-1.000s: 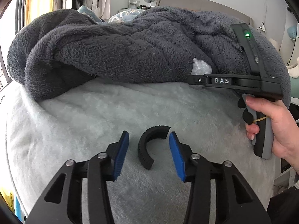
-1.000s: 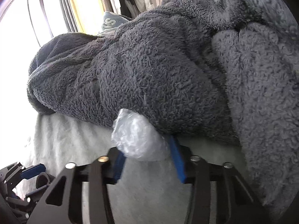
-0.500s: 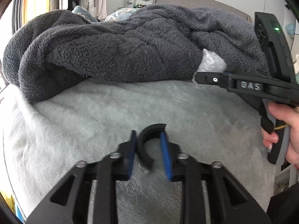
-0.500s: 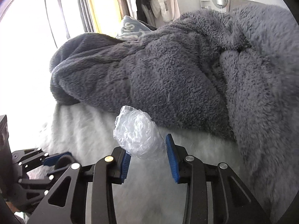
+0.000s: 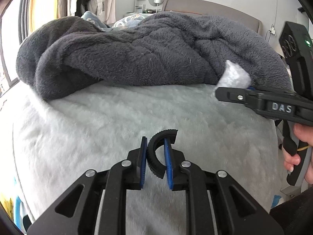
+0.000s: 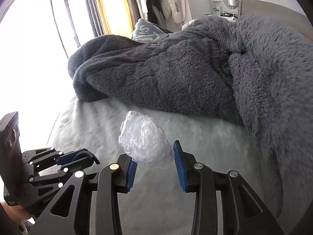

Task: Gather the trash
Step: 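Carry the black piece and the clear plastic bag from the bed over the teal bin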

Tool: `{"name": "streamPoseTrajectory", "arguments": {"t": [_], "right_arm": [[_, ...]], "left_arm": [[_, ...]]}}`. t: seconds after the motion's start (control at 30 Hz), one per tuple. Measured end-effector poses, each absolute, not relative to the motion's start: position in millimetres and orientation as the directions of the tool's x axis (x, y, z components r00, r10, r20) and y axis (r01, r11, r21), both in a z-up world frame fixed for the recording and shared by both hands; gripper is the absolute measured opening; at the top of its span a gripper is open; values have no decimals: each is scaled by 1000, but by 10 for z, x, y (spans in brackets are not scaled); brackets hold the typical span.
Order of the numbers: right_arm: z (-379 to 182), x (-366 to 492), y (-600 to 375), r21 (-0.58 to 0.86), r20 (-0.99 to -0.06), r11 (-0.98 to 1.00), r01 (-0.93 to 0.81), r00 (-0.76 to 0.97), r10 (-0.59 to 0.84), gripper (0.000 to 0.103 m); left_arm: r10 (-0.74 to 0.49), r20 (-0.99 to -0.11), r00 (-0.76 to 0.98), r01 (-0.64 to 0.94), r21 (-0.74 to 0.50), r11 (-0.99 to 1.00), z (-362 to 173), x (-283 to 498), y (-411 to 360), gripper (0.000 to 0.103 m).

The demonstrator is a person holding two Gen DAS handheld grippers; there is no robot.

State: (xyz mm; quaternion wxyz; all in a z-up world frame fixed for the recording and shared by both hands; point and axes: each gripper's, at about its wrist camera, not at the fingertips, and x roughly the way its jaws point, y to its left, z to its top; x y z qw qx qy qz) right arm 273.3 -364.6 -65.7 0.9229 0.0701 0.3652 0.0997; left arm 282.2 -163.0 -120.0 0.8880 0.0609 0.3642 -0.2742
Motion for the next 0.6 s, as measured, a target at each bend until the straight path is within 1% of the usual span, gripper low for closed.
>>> {"name": "streamPoseTrajectory", "arguments": {"t": [0.33, 0.6], "right_arm": [[-503, 2272, -3368, 259, -641, 955, -147, 713, 284, 36], [-477, 2144, -2903, 209, -650, 950, -234, 692, 313, 36]], "left_arm": [[-413, -685, 600, 487, -96, 868, -1146, 2536, -1307, 19], [-329, -697, 637, 375, -92, 922, -1135, 2349, -813, 19]]}}
